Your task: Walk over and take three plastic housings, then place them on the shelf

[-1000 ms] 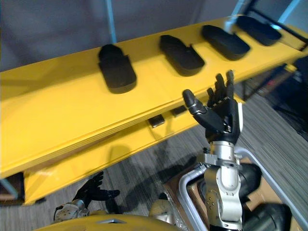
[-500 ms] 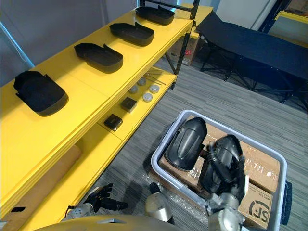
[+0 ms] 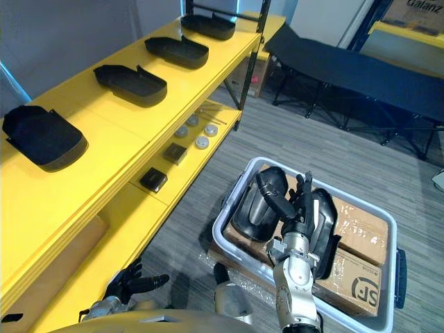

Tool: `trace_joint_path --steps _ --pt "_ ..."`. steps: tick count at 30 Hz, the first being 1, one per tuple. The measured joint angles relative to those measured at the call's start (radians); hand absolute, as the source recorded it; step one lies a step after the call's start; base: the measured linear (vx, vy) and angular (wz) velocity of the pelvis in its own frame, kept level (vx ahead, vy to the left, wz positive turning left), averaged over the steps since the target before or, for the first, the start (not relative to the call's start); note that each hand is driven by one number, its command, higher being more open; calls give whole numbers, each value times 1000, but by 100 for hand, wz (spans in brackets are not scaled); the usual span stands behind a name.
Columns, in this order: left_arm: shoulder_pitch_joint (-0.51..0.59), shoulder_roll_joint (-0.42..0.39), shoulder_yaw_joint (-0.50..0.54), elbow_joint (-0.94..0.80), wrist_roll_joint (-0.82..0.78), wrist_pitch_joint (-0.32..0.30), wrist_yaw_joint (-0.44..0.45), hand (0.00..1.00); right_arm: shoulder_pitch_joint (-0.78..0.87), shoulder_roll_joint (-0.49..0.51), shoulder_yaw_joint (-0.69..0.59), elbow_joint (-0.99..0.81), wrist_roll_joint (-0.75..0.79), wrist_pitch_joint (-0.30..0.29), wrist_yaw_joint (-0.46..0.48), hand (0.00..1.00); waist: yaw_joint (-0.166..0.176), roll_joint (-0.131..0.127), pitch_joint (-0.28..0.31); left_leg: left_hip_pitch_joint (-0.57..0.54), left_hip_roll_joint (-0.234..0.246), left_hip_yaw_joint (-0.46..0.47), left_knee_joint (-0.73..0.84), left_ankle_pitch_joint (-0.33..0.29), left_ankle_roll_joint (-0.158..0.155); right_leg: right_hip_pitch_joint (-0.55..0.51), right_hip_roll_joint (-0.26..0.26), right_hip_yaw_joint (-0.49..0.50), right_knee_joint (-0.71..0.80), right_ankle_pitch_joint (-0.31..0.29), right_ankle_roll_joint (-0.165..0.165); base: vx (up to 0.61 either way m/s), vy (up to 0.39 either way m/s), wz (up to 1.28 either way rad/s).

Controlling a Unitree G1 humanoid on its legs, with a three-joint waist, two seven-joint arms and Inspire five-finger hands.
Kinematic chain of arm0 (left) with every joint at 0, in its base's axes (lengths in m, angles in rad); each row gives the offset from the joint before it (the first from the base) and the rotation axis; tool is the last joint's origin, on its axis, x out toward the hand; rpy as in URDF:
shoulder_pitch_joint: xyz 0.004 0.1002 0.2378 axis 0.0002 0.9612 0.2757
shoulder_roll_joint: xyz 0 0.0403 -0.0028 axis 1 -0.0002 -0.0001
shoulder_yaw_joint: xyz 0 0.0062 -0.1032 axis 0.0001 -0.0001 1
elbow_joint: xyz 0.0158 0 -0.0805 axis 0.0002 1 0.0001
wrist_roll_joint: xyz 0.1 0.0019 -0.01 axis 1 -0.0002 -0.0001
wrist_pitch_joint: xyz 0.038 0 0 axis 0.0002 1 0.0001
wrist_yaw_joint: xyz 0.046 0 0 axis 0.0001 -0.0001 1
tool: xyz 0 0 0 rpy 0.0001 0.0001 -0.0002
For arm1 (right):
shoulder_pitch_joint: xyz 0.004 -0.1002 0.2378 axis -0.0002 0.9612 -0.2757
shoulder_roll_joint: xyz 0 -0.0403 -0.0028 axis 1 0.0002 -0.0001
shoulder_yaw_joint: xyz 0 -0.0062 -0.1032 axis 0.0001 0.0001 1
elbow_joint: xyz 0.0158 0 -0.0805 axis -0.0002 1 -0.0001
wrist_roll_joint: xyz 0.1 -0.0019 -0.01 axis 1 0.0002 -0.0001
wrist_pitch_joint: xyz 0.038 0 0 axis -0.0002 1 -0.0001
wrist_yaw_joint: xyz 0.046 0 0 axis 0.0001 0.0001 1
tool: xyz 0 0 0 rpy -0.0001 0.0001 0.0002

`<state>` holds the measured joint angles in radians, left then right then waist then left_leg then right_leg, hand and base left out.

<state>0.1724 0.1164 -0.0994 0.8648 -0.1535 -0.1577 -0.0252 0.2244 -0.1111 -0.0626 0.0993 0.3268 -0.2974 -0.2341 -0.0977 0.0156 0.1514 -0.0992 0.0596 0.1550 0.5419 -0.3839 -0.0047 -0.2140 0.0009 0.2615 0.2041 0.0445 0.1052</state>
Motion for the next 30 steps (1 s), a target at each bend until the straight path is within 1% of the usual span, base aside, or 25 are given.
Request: trace_joint_path --steps 2,5,6,7,8,9,10,11,12,13,14,15,17,18,19,21,22,23,24,25,26,27,28,29,30 --pt "-19 -14 -1 -6 4 5 7 100 41 28 13 -31 44 0 -21 100 3 13 34 6 1 -39 65 -18 7 -12 8 -13 83 -11 1 9 86 -23" --pt "-18 -35 21 -48 -38 11 6 100 113 85 14 -58 48 -9 -17 100 -2 5 55 40 -4 -26 65 -46 28 -3 7 -31 94 -7 0 -80 107 -43" --pt "-8 -46 50 -78 -55 11 0 100 140 116 17 -58 80 -20 6 100 12 -7 65 60 5 14 55 -52 36 6 1 -86 65 23 -12 -159 53 -93" --pt "5 -59 83 -101 -73 15 12 100 172 133 25 -57 84 -23 32 100 22 -4 75 82 16 58 19 -49 47 31 -19 -170 26 41 -25 -179 40 -98" --pt "9 -61 91 -110 -77 21 21 100 184 133 33 -57 82 -26 44 100 22 -10 75 88 20 77 9 -43 53 31 -33 -222 41 35 -26 -193 29 -91" --pt "15 -63 108 -120 -84 38 34 100 193 129 52 -57 80 -36 68 100 23 -12 74 91 33 109 -7 -32 59 26 -59 -290 92 12 -49 -178 33 -84" --pt "15 -60 110 -120 -88 58 37 100 188 126 71 -57 75 -52 71 100 32 -3 75 91 51 138 -25 -17 63 20 -86 -323 165 -8 -77 -170 30 -82" --pt "15 -59 112 -119 -89 68 37 100 183 126 80 -57 71 -57 71 100 42 3 75 92 63 151 -34 -9 62 16 -102 -330 206 -16 -90 -129 5 -73" --pt "22 -54 117 -115 -89 78 38 100 158 123 113 -49 53 -59 61 100 54 13 75 90 93 174 -44 7 60 14 -143 -343 299 -36 -120 -95 -35 -73" --pt "32 -40 118 -102 -87 82 37 100 106 115 152 -13 31 -59 46 100 70 15 75 87 123 197 -52 21 54 13 -193 -344 393 -51 -149 -104 -89 -78" --pt "33 -30 131 -95 -90 95 34 100 57 106 193 25 31 -59 29 100 79 13 74 82 145 209 -57 32 45 16 -235 -345 452 -60 -165 -88 -110 -60" --pt "29 -24 138 -90 -86 94 35 100 26 103 217 48 30 -58 14 100 85 13 74 77 159 213 -58 39 38 20 -259 -343 481 -63 -170 -88 -152 -48" --pt "31 5 149 -65 -103 91 37 100 -45 111 277 102 0 -39 -36 100 107 9 72 64 195 226 -80 74 8 60 -330 -330 504 -60 -169 -69 -203 -36" --pt "33 10 148 -56 -135 91 38 100 -49 114 282 103 -11 -34 -47 100 108 8 71 58 201 226 -85 82 -1 69 -338 -321 495 -60 -168 -49 -255 -15" --pt "38 19 149 -37 -205 93 43 100 -43 122 282 102 -49 -30 -70 100 108 -2 66 43 205 225 -95 103 -17 86 -350 -304 467 -59 -166 -40 -314 -8" --pt "53 25 156 -17 -289 96 48 100 -16 123 266 102 -87 -9 -100 100 107 -19 56 10 221 222 -89 126 -45 109 -347 -311 379 -46 -135 -61 -434 -5" --pt "65 28 163 -9 -323 96 43 100 8 128 240 102 -86 -7 -103 100 107 -35 46 -23 232 215 -70 137 -65 130 -340 -351 284 -17 -80 -94 -589 -2" --pt "71 28 185 1 -368 96 40 100 39 125 211 102 -87 -7 -97 100 106 -57 35 -54 240 202 -51 149 -86 157 -341 -430 198 -47 17 -81 -507 -8" --pt "70 20 193 11 -400 96 48 100 48 118 195 105 -88 -6 -92 100 107 -58 34 -64 250 198 -53 162 -100 182 -330 -454 153 -82 74 -64 -405 -20" --pt "72 10 199 18 -448 96 54 100 58 107 177 104 -89 -6 -82 100 109 -50 38 -71 260 195 -70 189 -116 206 -315 -488 93 -120 117 -54 -454 -21" --pt "74 -11 203 36 -553 98 59 100 71 79 138 104 -92 -6 -57 100 93 -26 55 -67 272 169 -118 243 -128 242 -278 -535 19 -162 113 -55 -540 -7" --pt "74 -21 208 44 -576 98 61 100 81 66 122 104 -96 -6 -52 100 85 -12 63 -65 278 149 -132 266 -120 261 -262 -551 -3 -169 103 -34 -431 16" --pt "77 -38 223 55 -592 100 61 100 101 38 96 104 -114 -2 -49 100 74 7 75 -61 291 127 -146 302 -103 284 -237 -573 -19 -172 95 -60 -339 26" --pt "103 -62 233 68 -591 96 52 100 137 2 67 103 -150 0 -50 100 67 24 82 -32 294 121 -159 352 -119 305 -222 -576 -15 -180 79 -80 -287 9" --pt "116 -73 237 69 -593 90 45 100 145 -12 60 102 -157 -1 -51 100 71 28 81 -15 280 111 -163 351 -131 308 -227 -566 -14 -182 75 -85 -225 -23"
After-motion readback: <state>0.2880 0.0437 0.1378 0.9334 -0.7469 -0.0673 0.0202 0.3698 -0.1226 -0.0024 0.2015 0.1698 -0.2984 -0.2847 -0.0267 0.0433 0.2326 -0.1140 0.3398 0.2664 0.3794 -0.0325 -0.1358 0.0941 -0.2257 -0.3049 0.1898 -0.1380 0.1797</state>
